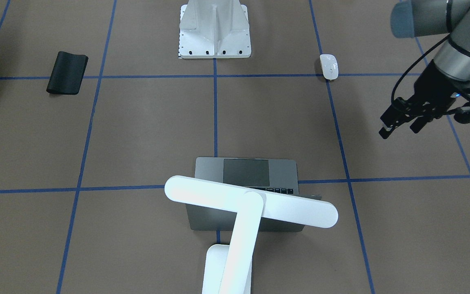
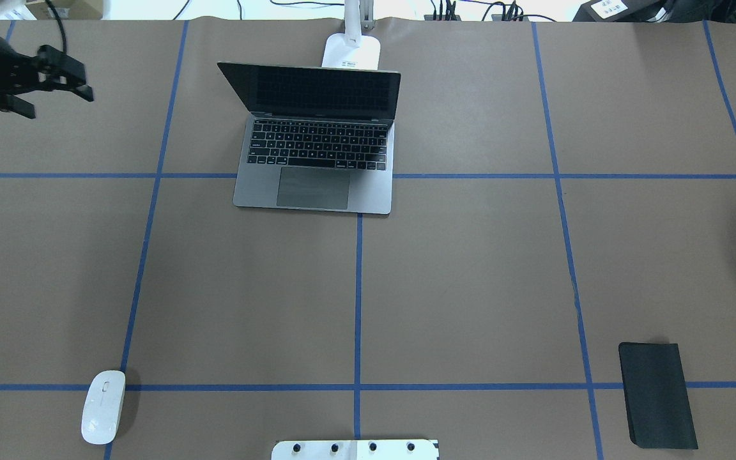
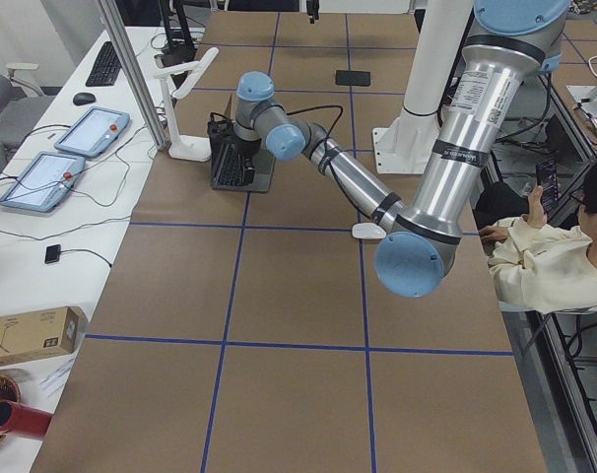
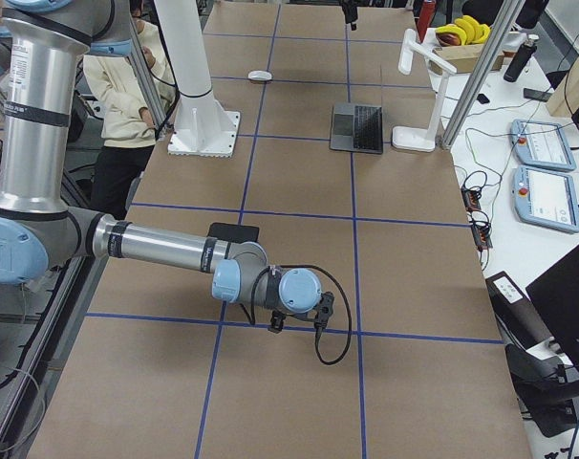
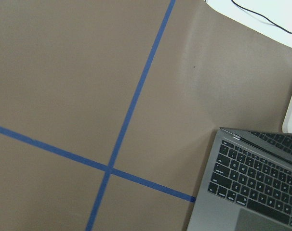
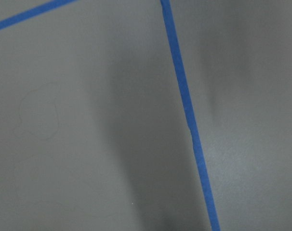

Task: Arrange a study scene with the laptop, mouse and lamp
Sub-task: 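Release the laptop and withdraw the left gripper away from it, then lower the right gripper and grasp the black mouse pad's edge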

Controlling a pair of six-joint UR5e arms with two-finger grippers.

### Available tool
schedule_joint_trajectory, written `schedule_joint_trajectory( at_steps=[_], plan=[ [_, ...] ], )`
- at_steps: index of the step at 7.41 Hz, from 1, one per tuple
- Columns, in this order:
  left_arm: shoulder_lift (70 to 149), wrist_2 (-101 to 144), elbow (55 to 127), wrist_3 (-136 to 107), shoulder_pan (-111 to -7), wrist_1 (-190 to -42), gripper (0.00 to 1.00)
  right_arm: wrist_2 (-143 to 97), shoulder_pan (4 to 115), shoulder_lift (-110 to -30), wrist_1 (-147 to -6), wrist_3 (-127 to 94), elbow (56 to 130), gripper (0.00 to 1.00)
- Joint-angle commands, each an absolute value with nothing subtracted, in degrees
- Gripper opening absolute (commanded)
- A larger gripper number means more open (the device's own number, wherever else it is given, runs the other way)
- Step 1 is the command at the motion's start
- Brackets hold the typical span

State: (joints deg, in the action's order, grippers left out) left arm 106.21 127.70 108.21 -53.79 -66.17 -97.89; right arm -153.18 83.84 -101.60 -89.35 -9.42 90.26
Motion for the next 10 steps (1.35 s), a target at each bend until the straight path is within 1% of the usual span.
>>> schedule_joint_trajectory(
  at_steps=[1, 3, 4, 6, 8, 10],
  plan=[
    [100.7, 132.9, 107.3, -35.1, -71.5, -97.3, 1.00, -155.2, 78.2, -103.2, -89.2, -9.4, 88.9, 1.00],
    [96.7, 134.1, 107.0, -27.1, -76.1, -97.5, 1.00, -156.1, 74.5, -103.3, -88.9, -10.0, 89.6, 1.00],
    [95.7, 134.1, 106.9, -23.1, -78.2, -97.2, 1.00, -156.1, 73.5, -103.4, -89.1, -12.3, 91.8, 1.00],
    [91.7, 134.2, 107.0, -16.0, -80.7, -97.5, 1.00, -157.1, 67.7, -103.9, -89.1, -17.0, 96.1, 1.00],
    [89.8, 136.4, 107.1, -13.3, -81.5, -98.1, 1.00, -159.6, 61.4, -104.1, -89.1, -16.5, 96.9, 0.99],
    [89.7, 136.6, 107.1, -11.5, -83.1, -98.0, 1.00, -161.6, 55.6, -103.6, -88.9, -16.5, 99.1, 0.99]
  ],
)
